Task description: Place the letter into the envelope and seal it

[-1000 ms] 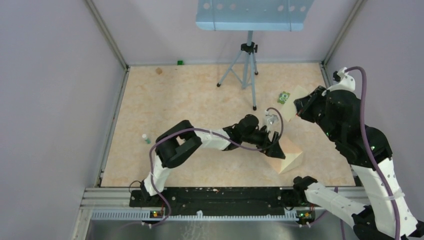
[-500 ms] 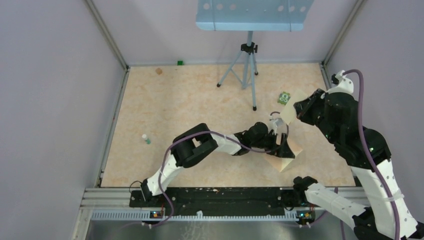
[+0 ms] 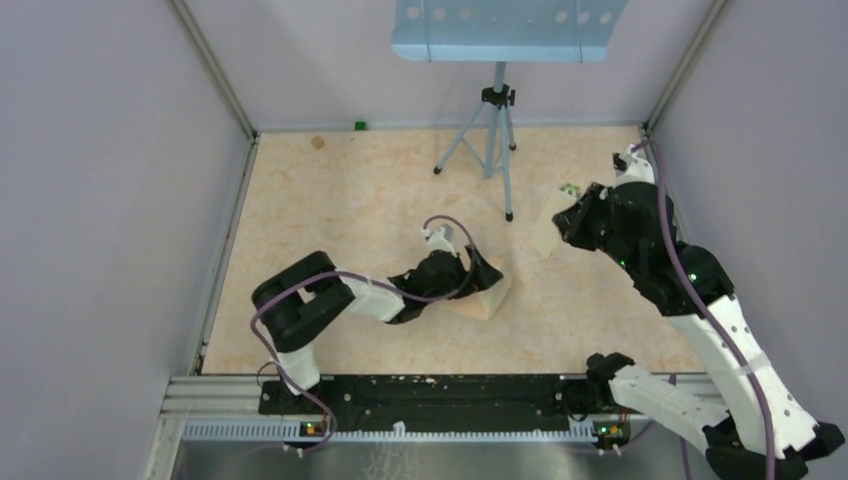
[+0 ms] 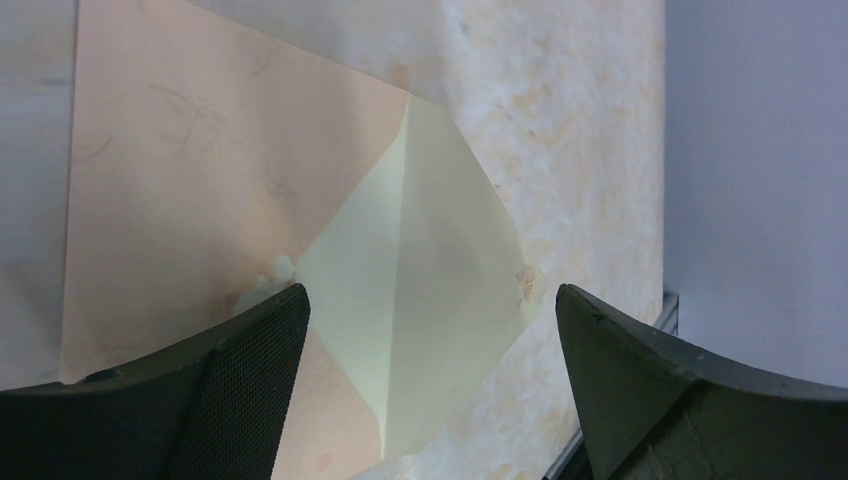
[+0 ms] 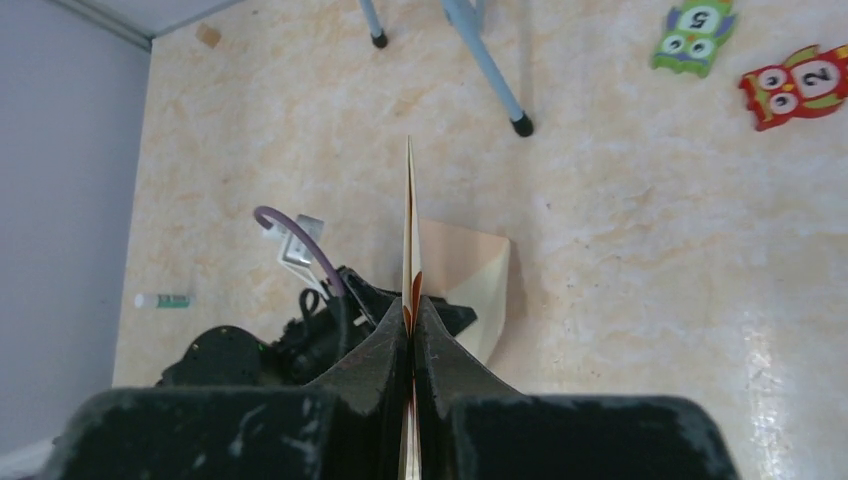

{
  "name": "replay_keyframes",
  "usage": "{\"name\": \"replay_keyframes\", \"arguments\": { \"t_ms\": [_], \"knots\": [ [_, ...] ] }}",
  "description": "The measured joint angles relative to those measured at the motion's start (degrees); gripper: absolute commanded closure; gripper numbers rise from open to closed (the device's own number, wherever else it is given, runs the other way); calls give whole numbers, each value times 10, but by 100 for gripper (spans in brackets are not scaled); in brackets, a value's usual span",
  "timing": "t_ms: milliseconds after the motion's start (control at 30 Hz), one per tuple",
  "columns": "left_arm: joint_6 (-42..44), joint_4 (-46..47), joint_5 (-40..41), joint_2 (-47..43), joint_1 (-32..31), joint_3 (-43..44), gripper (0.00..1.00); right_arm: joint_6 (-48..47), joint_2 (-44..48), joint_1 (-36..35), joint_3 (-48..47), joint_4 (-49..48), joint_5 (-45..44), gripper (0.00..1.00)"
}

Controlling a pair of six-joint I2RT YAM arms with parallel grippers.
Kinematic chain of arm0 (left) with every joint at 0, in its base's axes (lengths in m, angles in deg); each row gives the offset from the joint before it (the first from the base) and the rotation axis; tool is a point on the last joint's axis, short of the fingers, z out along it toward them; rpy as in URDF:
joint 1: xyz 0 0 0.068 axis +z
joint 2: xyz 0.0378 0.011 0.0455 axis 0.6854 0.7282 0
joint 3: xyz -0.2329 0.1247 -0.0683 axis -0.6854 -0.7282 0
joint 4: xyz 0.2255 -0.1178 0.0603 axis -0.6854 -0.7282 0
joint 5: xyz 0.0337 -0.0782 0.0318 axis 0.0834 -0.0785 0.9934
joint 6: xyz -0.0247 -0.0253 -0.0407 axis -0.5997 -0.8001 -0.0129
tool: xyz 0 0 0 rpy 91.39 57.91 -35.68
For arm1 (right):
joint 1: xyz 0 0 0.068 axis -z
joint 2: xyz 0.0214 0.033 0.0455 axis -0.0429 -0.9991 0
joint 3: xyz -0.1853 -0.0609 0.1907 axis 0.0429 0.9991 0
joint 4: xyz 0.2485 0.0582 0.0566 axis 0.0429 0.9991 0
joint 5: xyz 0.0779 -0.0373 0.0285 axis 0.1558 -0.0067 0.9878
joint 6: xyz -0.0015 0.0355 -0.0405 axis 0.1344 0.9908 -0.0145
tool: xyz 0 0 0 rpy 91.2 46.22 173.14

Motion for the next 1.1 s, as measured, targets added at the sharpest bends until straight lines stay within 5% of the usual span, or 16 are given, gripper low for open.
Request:
{"name": "replay_keyframes", "arguments": {
  "t_ms": [267,733,933,1100],
  "knots": [
    [-24,-70,78,-172,52,-152,1,-21,-82,0,87,-113,157,100],
    [91,-287,182,-488,92,-173,2,-33,-212,-8,132,-265,360,100],
    [164,-303,141,-483,163,-207,17,-8,-272,-30,176,-335,386,100],
    [190,-304,100,-462,175,-218,44,1,-324,-34,206,-383,399,100]
  ]
}}
